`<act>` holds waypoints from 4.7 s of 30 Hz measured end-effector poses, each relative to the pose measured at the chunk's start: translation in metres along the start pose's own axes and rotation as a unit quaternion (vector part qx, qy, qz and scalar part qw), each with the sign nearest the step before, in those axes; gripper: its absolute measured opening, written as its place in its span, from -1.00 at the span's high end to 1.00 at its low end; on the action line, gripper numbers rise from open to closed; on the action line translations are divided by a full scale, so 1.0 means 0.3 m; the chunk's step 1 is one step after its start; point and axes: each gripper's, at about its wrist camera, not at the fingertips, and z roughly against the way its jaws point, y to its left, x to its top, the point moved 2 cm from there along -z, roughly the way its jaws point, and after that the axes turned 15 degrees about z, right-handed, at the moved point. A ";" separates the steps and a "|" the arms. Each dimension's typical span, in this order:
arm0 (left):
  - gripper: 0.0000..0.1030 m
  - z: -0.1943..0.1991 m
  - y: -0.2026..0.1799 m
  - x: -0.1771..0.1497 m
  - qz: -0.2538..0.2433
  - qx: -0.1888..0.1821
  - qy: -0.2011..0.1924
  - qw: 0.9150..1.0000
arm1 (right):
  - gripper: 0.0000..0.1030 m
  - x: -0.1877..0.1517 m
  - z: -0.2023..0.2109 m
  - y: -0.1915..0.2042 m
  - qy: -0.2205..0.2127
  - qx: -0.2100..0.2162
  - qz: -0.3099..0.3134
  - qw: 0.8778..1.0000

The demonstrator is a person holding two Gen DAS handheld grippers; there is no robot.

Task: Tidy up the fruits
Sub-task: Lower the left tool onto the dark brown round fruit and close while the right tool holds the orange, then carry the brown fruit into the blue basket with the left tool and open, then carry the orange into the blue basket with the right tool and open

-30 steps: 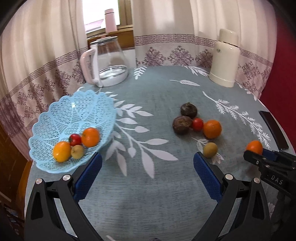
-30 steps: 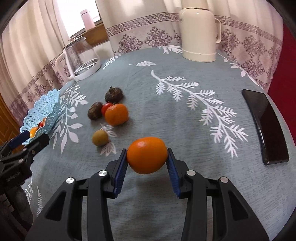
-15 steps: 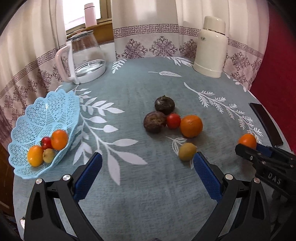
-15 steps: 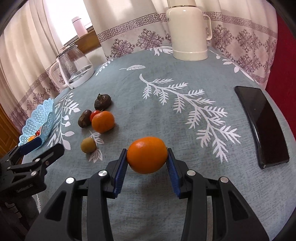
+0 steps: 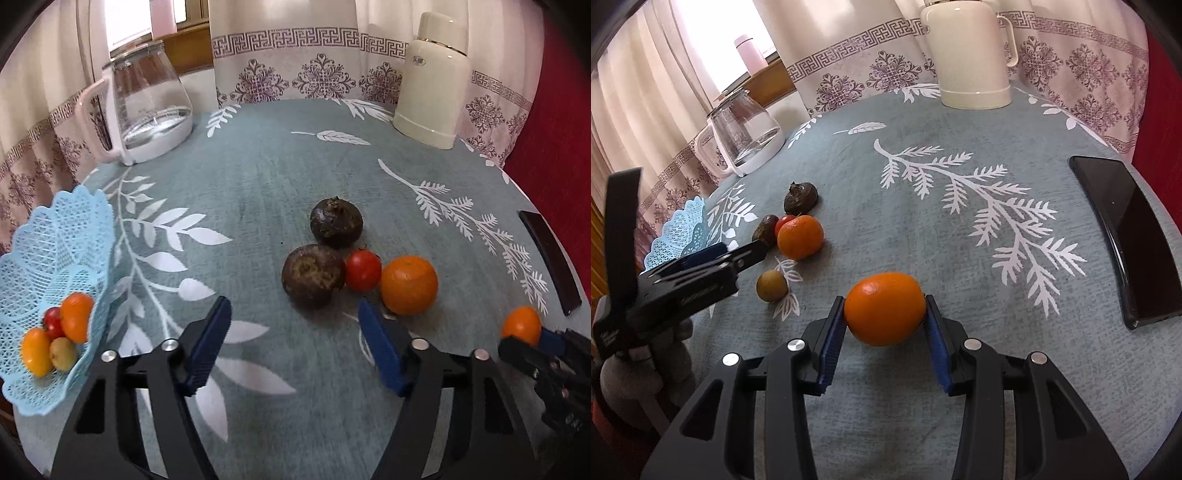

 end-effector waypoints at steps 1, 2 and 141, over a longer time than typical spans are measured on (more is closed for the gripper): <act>-0.36 -0.007 -0.002 0.003 0.000 -0.003 0.002 1.000 | 0.18 0.000 -0.001 -0.001 0.000 0.002 -0.001 1.000; -0.36 -0.014 -0.003 0.006 0.000 -0.005 0.004 1.000 | 0.18 -0.001 -0.002 -0.003 0.000 0.003 -0.002 1.000; -0.71 0.411 0.845 -0.032 0.289 0.166 -0.187 0.924 | 0.14 0.489 -0.325 0.866 -0.010 0.105 0.210 0.972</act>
